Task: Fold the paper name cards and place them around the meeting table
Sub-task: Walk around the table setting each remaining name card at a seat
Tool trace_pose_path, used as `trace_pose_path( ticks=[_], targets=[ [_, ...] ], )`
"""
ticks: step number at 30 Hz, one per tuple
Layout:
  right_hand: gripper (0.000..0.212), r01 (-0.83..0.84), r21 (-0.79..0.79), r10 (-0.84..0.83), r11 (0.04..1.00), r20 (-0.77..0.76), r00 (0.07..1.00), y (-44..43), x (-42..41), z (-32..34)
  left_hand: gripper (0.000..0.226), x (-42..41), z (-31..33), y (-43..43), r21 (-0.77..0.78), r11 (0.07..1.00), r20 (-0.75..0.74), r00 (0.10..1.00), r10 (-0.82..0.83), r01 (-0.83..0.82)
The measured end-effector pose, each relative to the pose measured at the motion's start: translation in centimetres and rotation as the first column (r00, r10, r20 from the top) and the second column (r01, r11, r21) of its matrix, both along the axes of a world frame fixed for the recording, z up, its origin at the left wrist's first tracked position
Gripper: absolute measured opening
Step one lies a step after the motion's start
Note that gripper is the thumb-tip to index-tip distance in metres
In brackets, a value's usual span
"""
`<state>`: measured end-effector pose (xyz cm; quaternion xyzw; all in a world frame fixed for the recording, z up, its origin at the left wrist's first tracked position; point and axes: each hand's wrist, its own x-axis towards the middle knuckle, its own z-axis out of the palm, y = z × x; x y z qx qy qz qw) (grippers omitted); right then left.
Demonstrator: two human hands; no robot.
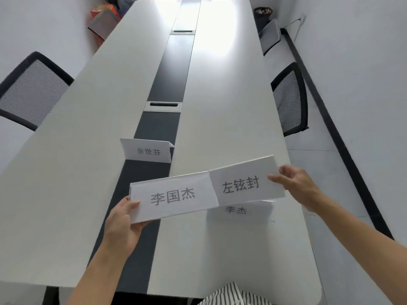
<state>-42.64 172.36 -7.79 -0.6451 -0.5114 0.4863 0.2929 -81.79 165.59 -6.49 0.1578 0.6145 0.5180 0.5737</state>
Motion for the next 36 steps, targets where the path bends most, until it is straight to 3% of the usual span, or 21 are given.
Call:
trace_pose_path(
  ticks=[3,8,16,25,29,36],
  targets=[
    [0.056,0.097,-0.002,-0.097,0.995,-0.118,0.988,0.3,-0.8,1.7,0.023,-0.5,1.1,-1.4,0.049,0.994,-0.047,0.994,0.096,-0.094],
    [0.010,0.017,-0.007,-0.019,1.000,-0.281,0.960,-0.6,-3.0,3.3,0.013,-1.1,2.8,-6.7,0.117,0.960,-0.091,0.960,0.266,-0.255],
    [0.012,-0.212,-0.119,0.154,0.970,-0.377,0.914,-7.6,-5.3,1.8,0.011,3.3,3.0,-23.3,0.109,0.838,-0.053,0.839,0.541,-0.534],
    [0.013,-0.474,-0.280,0.334,0.835,-0.427,0.840,-19.3,-12.1,-1.2,0.011,6.2,4.3,-44.7,0.044,0.523,-0.163,0.510,0.845,-0.851],
    [0.017,-0.602,-0.278,0.468,0.748,-0.421,0.777,-25.2,-16.4,-1.1,0.013,5.8,3.7,-52.1,0.027,0.387,-0.162,0.378,0.912,-0.922],
    [0.016,-0.708,-0.263,0.588,0.655,-0.410,0.697,-36.4,-25.4,-0.4,0.013,2.9,3.6,-65.8,0.040,0.227,-0.141,0.219,0.966,-0.973]
  ],
)
